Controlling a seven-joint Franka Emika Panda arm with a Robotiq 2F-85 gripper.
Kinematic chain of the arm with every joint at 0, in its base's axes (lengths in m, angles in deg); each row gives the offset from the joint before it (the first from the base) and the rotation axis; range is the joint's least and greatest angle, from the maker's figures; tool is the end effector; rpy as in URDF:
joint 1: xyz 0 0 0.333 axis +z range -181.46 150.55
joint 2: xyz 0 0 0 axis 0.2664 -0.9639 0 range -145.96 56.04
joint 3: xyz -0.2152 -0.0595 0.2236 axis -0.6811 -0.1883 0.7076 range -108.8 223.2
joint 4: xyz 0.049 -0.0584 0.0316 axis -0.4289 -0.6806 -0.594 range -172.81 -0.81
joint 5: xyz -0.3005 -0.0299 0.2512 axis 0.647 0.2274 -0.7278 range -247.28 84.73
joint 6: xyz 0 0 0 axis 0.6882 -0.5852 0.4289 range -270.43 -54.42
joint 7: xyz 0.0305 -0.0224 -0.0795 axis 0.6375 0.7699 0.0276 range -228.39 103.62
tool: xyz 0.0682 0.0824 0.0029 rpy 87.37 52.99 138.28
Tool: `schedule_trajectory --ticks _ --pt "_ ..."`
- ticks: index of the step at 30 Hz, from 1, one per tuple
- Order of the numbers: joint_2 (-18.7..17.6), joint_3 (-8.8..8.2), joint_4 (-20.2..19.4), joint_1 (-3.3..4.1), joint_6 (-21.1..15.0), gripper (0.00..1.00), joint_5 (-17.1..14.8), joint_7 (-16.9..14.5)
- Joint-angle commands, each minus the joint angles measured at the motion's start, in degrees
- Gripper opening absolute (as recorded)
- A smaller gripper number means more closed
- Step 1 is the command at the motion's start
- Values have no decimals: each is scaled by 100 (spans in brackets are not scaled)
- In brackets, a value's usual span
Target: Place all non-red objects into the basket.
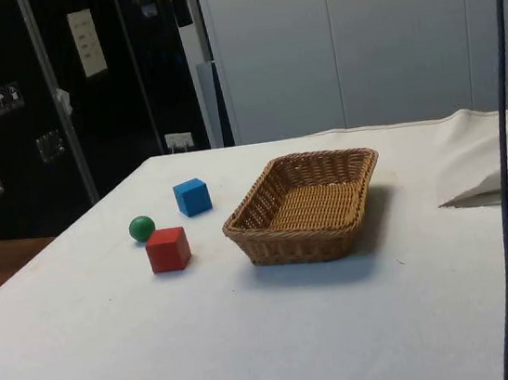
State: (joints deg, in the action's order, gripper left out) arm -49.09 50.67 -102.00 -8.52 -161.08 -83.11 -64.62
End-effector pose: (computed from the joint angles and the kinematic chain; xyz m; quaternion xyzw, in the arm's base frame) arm 0.5758 0.0080 0.4809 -0.9993 -0.0182 0.0315 0.0117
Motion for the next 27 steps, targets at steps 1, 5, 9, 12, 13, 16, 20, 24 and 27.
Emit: schedule_trajectory --ticks 1,5,9,12,13,16,20,24,27 --pt "-86 11 92 11 52 100 0 17" --pt "-138 17 149 11 6 100 0 0" --pt "-441 52 527 23 149 100 -6 -6" --pt "-481 57 573 17 97 100 0 -6" --pt "-579 69 699 23 189 100 -6 -17" --pt "-710 80 865 29 212 100 -6 -23" --pt "-814 92 985 34 206 100 -6 -29" --pt "-900 97 1089 46 206 100 -6 -29" --pt "-963 97 1163 52 201 100 -6 -34"
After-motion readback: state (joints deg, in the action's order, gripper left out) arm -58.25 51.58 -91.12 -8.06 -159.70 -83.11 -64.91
